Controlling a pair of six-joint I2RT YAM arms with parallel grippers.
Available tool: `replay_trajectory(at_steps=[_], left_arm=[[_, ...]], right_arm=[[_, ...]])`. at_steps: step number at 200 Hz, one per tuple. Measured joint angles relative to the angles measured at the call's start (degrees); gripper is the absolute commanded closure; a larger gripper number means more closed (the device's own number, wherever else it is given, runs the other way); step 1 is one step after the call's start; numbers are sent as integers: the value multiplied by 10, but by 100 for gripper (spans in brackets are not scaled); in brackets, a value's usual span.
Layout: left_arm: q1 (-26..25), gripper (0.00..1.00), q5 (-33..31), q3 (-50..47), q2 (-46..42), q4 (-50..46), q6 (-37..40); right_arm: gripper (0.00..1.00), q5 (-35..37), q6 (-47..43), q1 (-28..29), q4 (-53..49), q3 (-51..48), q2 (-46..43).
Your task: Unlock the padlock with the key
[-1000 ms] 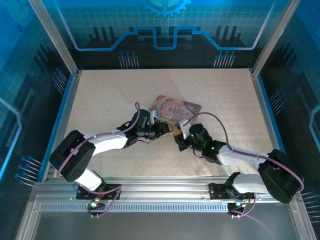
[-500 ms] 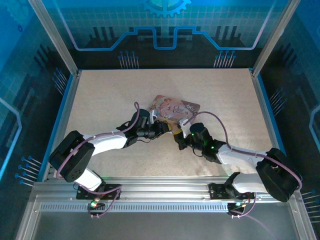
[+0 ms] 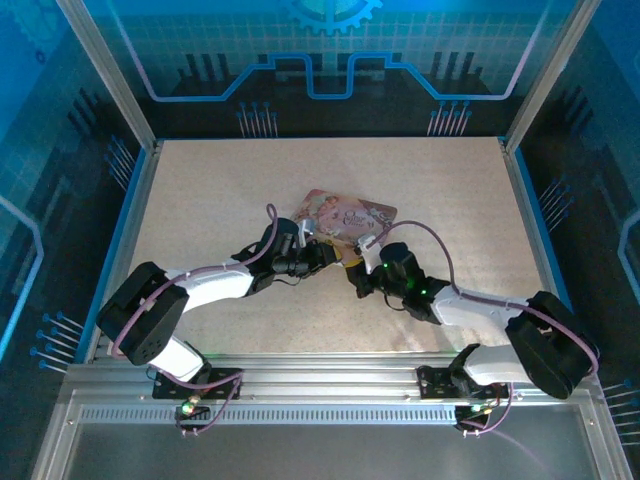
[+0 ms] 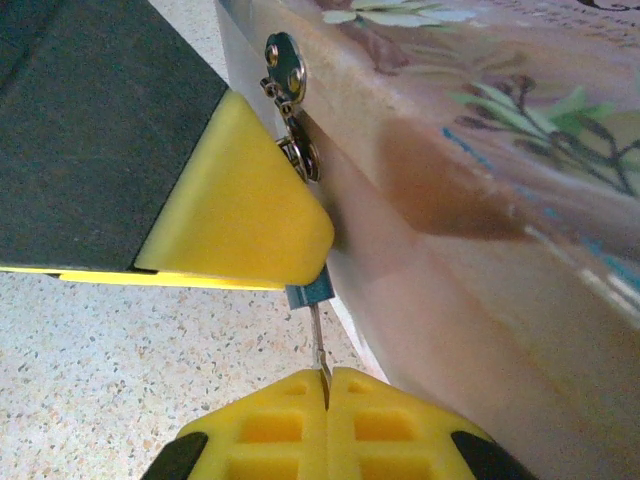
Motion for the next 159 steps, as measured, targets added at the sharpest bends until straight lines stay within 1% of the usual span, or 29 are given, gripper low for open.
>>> replay_trajectory(at_steps=[80,159], left_arm=[[0,91,-13,-2,-1,2,0],[3,91,-24,-4,-2,2,0]], right_arm=[[97,-72,24,-34,19,6,22],[97,-93,30,-42,24,19,44]])
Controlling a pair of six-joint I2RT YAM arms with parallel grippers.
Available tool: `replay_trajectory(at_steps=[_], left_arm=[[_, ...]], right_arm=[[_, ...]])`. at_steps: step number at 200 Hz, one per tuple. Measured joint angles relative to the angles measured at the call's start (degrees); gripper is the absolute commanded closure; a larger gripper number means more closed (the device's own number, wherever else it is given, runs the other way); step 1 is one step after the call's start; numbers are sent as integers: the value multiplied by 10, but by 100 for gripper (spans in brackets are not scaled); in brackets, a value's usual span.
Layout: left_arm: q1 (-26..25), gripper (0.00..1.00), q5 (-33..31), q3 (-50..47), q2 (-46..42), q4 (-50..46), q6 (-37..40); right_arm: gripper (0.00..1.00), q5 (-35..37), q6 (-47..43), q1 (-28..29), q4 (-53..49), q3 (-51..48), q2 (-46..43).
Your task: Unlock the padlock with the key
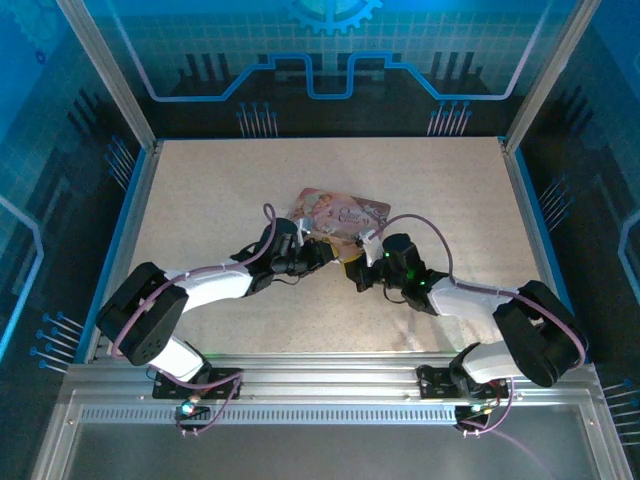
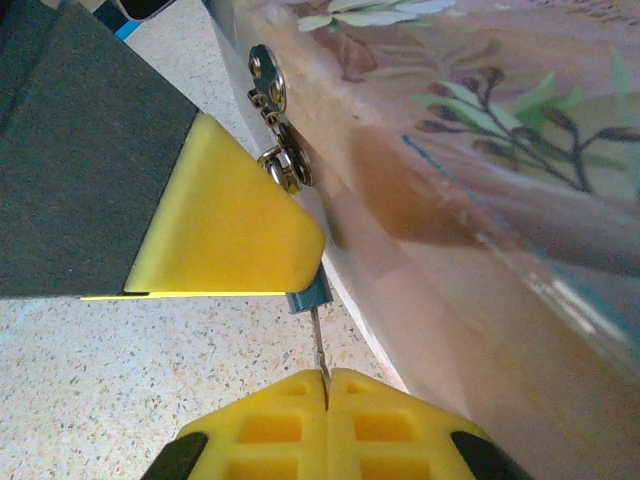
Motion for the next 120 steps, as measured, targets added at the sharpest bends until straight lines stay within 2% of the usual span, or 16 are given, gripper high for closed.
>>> replay_trajectory(at_steps=[120], left_arm=[[0,91,-2,0,-2,5,-15]], right_arm=[[97,52,-78,14,6,2,0]])
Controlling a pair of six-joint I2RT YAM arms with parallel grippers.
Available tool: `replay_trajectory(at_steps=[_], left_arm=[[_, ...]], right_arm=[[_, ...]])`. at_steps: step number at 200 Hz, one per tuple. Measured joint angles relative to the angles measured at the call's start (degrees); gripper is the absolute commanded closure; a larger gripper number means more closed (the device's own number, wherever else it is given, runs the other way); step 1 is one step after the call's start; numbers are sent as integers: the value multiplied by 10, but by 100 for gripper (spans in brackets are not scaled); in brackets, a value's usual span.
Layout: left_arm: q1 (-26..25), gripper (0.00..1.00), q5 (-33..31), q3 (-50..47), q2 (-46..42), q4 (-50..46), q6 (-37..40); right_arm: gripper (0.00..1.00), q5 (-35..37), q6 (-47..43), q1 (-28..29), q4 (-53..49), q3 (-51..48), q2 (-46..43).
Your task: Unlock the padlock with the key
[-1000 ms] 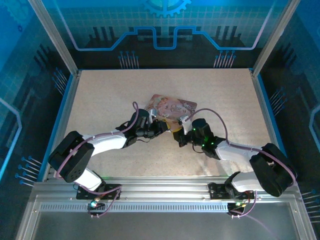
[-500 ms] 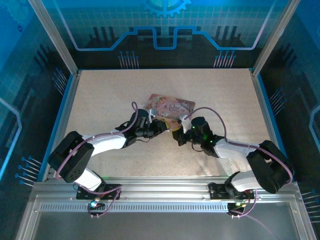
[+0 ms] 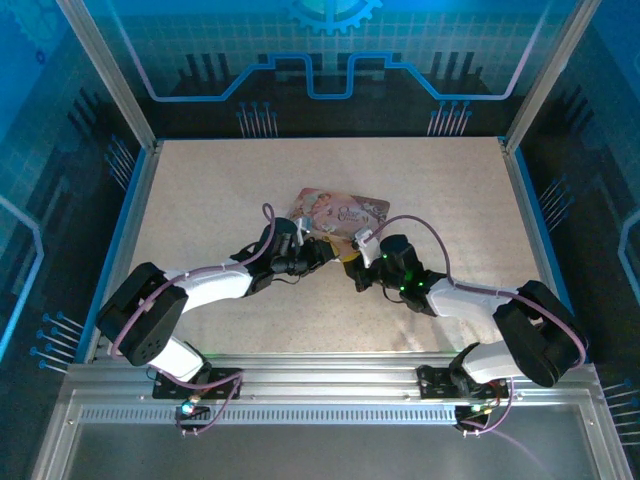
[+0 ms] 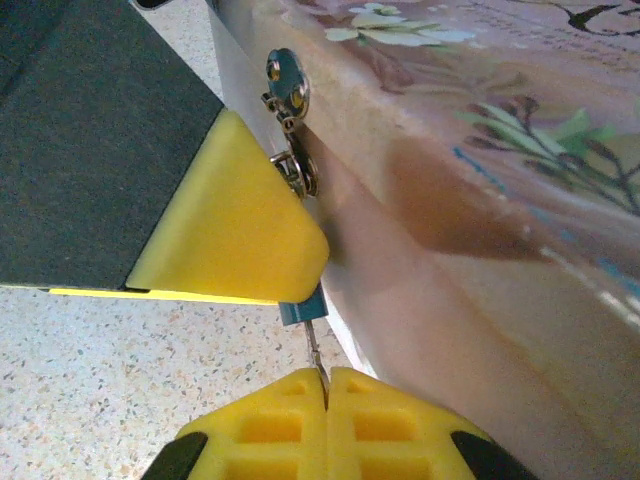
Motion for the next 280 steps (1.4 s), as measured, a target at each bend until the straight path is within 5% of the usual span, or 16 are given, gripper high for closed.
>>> replay_trajectory(at_steps=[280], left_arm=[[0,90,-37,-11,17,43,-15]], right_arm=[[97,-6,92,-2,64,18,61]])
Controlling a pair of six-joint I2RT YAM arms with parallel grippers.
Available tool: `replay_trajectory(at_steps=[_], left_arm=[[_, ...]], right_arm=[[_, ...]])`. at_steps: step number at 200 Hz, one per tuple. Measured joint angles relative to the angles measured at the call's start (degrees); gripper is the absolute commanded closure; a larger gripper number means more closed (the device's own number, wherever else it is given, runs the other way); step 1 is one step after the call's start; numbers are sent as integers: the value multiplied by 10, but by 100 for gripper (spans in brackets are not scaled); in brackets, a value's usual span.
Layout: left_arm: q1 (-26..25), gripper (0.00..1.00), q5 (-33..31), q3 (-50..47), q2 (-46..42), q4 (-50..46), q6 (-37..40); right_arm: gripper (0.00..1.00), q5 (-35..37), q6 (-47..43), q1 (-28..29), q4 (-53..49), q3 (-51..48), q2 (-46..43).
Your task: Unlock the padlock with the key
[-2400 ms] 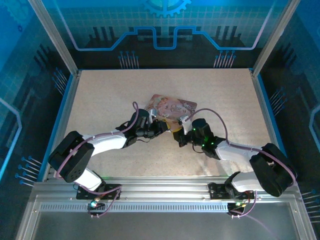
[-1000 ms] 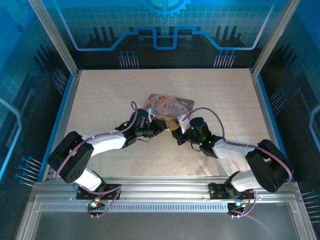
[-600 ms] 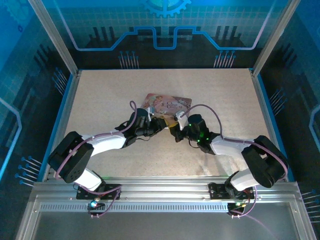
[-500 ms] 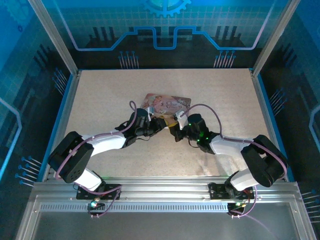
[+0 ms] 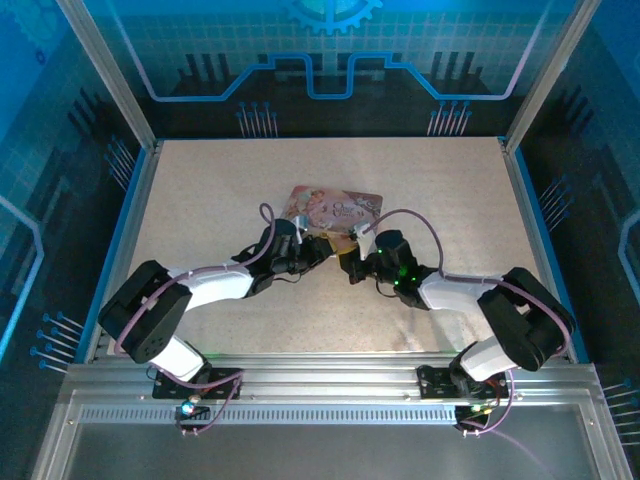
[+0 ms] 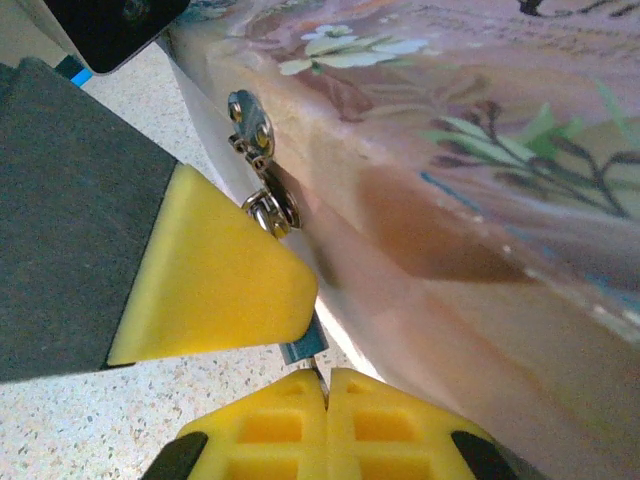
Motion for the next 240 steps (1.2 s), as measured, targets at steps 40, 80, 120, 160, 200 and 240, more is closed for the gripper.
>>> replay_trajectory(at_steps=[40,80,120,160,200,240], left_arm=[[-7,88,8,-9,24,13,-4],[-12,80,17,-22,36,18,-15],[-14,73,17,-30,41,21,-12],[-14,65,16,-38,44,29,-10],[-14,60,21,-47,42,43,-11],[-7,47,48,-70,10,42,-16]], right_arm=[[97,42,47,24,33,-33,10],[97,78,90,53,40,-49,19],[98,111,136,76,47,-53,32],[98,118,176,88,61,-53,45],[98,120,200,90,69,-53,52],[98,117,221,93,71,-53,53]])
